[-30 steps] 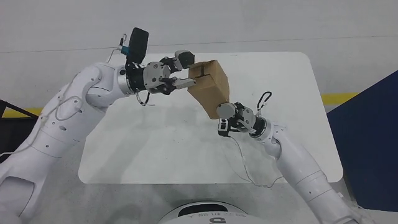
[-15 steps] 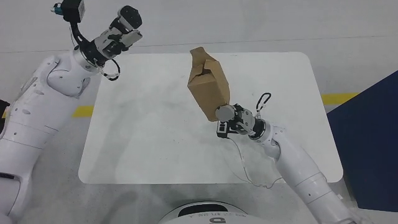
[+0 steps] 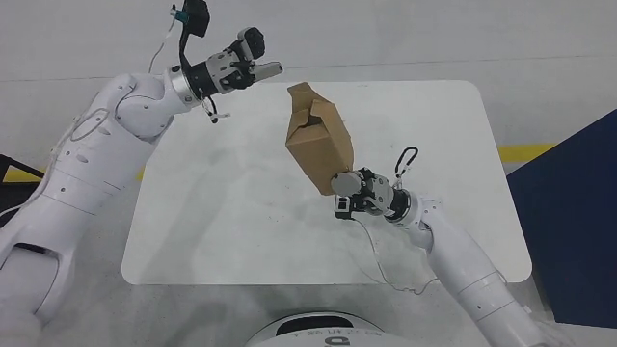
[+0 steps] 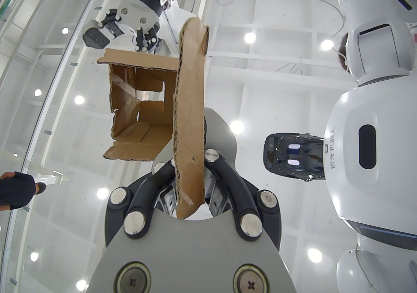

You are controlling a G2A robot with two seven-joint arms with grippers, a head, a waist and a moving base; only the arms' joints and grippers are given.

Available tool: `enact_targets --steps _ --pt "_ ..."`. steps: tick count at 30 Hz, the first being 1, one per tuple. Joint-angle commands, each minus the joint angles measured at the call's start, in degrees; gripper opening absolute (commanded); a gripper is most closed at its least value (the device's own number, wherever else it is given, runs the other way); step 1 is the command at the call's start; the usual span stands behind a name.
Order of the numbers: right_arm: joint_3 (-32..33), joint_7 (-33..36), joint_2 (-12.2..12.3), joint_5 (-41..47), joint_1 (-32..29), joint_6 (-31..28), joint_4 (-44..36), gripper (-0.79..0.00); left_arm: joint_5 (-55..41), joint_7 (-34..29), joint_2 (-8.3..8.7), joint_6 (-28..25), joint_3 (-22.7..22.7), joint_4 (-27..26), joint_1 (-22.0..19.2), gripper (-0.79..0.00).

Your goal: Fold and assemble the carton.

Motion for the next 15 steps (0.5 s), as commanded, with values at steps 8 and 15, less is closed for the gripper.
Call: enact_targets --steps 8,15 --pt "0.32 0.71 -0.15 0.10 0.01 -0.16 0.77 -0.785 -0.14 -4.62 -2.06 -9.57 1.51 1.46 -2.13 0.000" --pt "0.64 1.18 -0.16 -0.02 -0.30 -0.12 0.48 -0.785 -1.11 -1.48 -2.86 -6.12 -1.39 4.65 -2.90 0.000"
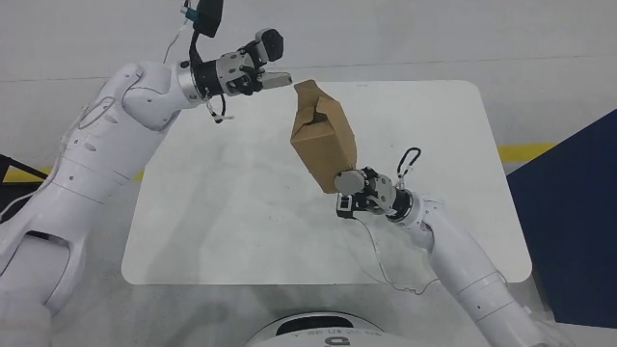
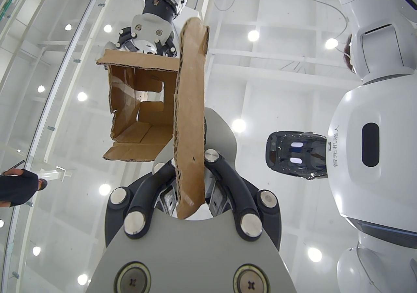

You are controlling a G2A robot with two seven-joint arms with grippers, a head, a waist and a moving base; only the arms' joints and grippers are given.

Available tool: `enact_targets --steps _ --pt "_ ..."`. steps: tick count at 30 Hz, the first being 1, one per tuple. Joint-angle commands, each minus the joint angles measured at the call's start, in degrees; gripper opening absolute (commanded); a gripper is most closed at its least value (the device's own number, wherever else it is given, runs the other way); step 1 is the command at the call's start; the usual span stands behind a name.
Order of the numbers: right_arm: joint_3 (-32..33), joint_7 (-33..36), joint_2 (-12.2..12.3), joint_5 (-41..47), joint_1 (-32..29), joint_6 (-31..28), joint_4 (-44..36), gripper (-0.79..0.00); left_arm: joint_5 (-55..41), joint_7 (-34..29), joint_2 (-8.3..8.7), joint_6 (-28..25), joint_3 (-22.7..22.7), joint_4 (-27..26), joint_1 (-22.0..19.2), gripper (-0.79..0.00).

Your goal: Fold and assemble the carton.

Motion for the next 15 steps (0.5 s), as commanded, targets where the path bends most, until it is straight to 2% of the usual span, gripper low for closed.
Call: enact_targets --steps 1,4,10,11,15 --pt "-0.01 -0.14 0.02 0.01 -0.12 0.13 -0.20 -0.785 3.30 1.40 -0.10 4.85 -1.42 1.13 -0.51 0.000" --pt "-0.15 -0.15 0.08 -0.54 -0.26 0.14 -0.49 -0.785 7.61 1.29 -0.40 8.27 -1.73 0.03 -0.27 0.000" --pt "-0.59 -0.10 0.41 -2.74 -1.03 0.09 -2.44 -0.785 9.37 -4.51 -1.06 9.17 -0.80 -1.97 -0.44 -0.018" --pt "-0.57 -0.06 0.51 -3.00 -1.25 0.05 -2.67 -0.785 8.86 -4.98 -1.23 8.59 -0.55 -2.38 -0.26 -0.043" --pt "-0.35 0.37 0.84 -3.25 -1.80 -0.37 -2.91 -0.785 3.65 -8.91 -1.82 2.89 0.97 -3.25 0.20 -0.018"
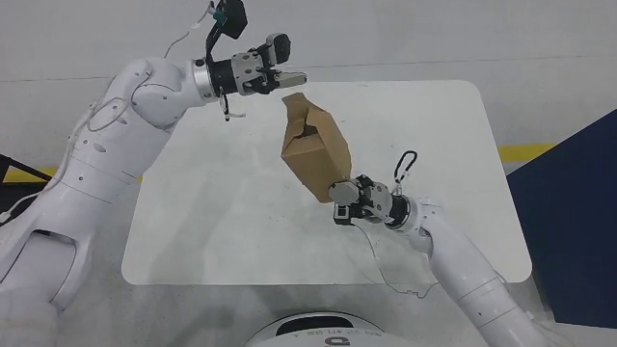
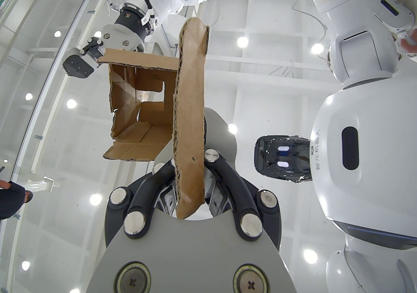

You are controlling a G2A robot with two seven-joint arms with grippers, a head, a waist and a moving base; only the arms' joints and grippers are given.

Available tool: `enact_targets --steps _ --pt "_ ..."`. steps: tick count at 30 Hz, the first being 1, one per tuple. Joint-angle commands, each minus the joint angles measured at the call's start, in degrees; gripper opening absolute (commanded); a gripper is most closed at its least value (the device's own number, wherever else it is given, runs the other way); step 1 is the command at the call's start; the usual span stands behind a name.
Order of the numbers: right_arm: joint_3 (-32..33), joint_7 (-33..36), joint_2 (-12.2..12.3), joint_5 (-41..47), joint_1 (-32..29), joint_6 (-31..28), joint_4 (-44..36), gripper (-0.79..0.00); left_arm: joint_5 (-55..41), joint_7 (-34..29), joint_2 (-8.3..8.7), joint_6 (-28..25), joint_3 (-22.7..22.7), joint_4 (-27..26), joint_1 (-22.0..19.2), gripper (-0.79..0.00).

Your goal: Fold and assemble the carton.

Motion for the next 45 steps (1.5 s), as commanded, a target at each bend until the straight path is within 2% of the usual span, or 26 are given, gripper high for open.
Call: enact_targets --steps 1,4,9,11,17,22,27,32,35,42,45 --pt "0.06 0.21 0.11 0.19 -0.15 -0.21 0.09 -0.785 -1.85 -2.52 -0.12 -2.96 0.54 0.07 -0.29 -0.006" --pt "0.21 0.74 0.26 0.51 -0.24 -0.74 0.43 -0.785 -2.82 -4.07 -0.30 -6.21 0.79 -0.16 -0.39 -0.025" --pt "0.13 0.96 0.51 0.94 -0.26 -0.96 0.10 -0.785 -3.62 -6.08 -0.22 -6.21 0.71 -2.28 0.03 -0.037" --pt "-0.01 0.92 0.60 0.87 -0.18 -0.92 0.01 -0.785 -3.63 -6.49 -0.13 -6.21 0.30 -2.42 0.11 -0.018" --pt "-0.33 1.05 0.58 1.65 0.51 -1.05 1.47 -0.785 0.28 -1.56 -0.19 -3.43 -3.11 -0.35 0.73 0.000" --pt "-0.55 1.00 0.40 2.93 1.26 -1.01 3.19 -0.785 0.11 0.71 -0.40 -6.21 -3.99 -1.01 2.47 0.000" --pt "-0.81 0.74 0.10 4.18 2.09 -0.90 4.64 -0.785 -0.46 -3.15 -0.40 -6.21 -2.78 -2.85 3.15 -0.009" --pt "-0.92 -0.15 -0.15 5.19 2.52 -1.04 5.41 -0.785 -1.07 -4.46 -0.40 -6.21 -2.93 -2.76 3.10 -0.025" --pt "-0.94 -0.90 -0.30 6.04 2.62 -1.29 5.69 -0.785 0.06 -2.53 -0.49 -5.98 -4.32 -1.46 2.95 -0.009" --pt "-0.87 -3.74 -0.71 9.73 2.79 -2.28 6.80 -0.785 6.56 6.92 -1.08 -2.79 -8.06 -1.37 4.47 0.000" --pt "-0.82 -5.02 -0.85 10.96 2.83 -2.37 6.74 -0.785 8.29 7.10 -1.33 -3.05 -8.00 -1.36 5.17 0.000"
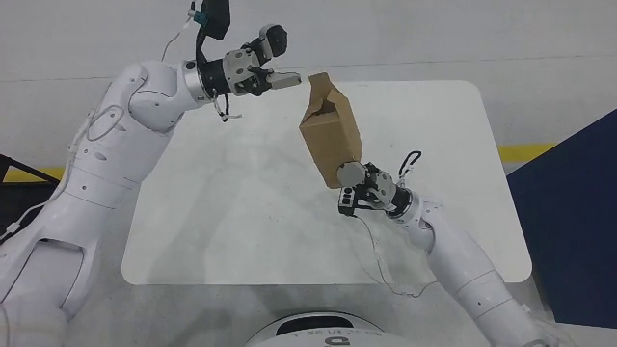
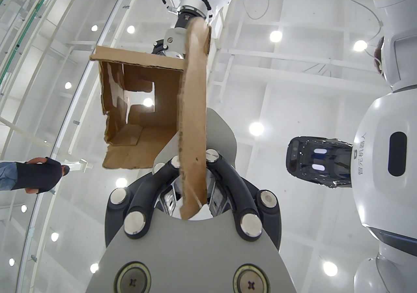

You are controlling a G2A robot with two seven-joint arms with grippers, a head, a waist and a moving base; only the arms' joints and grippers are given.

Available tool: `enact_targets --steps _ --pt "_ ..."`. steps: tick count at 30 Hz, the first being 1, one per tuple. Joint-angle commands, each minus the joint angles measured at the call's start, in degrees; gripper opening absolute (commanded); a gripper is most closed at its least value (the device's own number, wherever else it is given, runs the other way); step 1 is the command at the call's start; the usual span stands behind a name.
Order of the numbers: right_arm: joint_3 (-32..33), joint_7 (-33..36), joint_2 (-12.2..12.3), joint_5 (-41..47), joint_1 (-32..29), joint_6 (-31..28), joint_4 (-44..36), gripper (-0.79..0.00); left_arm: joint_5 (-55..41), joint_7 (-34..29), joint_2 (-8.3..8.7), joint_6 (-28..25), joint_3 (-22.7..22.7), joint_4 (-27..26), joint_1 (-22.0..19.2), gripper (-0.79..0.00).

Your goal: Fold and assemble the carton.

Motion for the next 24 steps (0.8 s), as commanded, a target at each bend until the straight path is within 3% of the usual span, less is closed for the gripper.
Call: enact_targets --steps 1,4,11,14,18,24 --pt "0.06 -0.68 -0.06 0.53 -0.04 -0.01 -0.15 -0.785 0.43 -0.47 -0.19 -0.34 0.37 0.03 0.42 0.000" --pt "0.19 -1.39 -0.14 0.86 -0.24 0.00 -0.53 -0.785 0.09 0.20 -0.50 0.53 0.08 0.56 0.58 0.000" --pt "0.65 -2.60 -0.21 0.67 -1.07 -0.05 -1.67 -0.785 10.29 1.86 -0.96 14.46 -1.98 2.65 -0.13 -0.046" --pt "0.50 -3.29 -0.30 0.47 -1.14 0.02 -1.97 -0.785 14.17 1.20 -1.49 17.24 -0.85 1.40 -0.36 -0.086" --pt "0.46 -3.81 -0.42 0.41 -1.18 0.07 -2.17 -0.785 14.81 0.81 -2.51 17.61 0.92 0.47 -0.85 -0.129" --pt "1.13 -5.69 -0.69 3.63 -1.28 -2.21 -0.53 -0.785 14.26 -1.39 -3.49 11.80 2.71 0.88 -1.94 -0.123"
